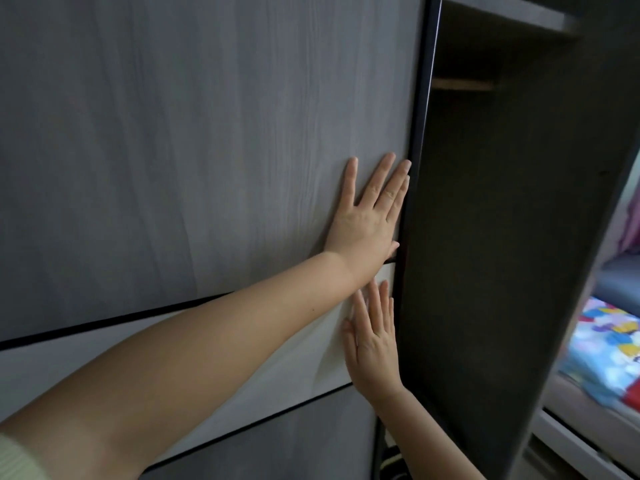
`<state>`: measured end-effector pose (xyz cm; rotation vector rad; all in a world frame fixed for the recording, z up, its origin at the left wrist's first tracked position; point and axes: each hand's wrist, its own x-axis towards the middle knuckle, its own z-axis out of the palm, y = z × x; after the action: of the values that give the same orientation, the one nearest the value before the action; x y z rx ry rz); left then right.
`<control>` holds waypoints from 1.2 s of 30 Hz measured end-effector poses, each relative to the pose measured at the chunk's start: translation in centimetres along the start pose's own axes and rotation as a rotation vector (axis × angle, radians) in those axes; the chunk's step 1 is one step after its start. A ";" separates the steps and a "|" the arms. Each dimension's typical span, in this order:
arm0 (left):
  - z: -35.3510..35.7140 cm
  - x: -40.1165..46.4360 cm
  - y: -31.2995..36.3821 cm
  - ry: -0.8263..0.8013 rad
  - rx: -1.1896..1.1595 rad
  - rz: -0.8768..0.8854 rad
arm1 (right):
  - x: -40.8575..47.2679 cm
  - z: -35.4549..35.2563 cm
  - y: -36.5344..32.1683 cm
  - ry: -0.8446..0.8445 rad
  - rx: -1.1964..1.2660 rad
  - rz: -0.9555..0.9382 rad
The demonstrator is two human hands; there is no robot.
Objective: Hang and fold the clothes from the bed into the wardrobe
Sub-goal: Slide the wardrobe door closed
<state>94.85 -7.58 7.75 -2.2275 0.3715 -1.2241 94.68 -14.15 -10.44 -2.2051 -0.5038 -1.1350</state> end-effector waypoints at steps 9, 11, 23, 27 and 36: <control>-2.4 6.8 3.7 -0.138 -0.123 0.257 | 1.4 -5.2 6.4 -0.083 0.097 0.385; -2.1 7.1 3.7 -0.151 -0.028 0.285 | 1.9 -5.8 6.8 -0.067 0.132 0.424; 0.0 14.8 11.7 -0.100 0.112 0.399 | 5.2 -7.9 14.5 -0.032 0.314 0.655; 0.3 17.9 15.2 -0.099 0.110 0.402 | 6.4 -9.1 17.9 -0.048 0.311 0.689; 0.1 23.7 21.2 -0.095 0.109 0.422 | 8.4 -11.4 26.0 0.000 0.269 0.696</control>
<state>108.40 -36.12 11.25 -1.9742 0.6797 -0.8881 107.48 -40.63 -7.11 -1.9037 0.1181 -0.6456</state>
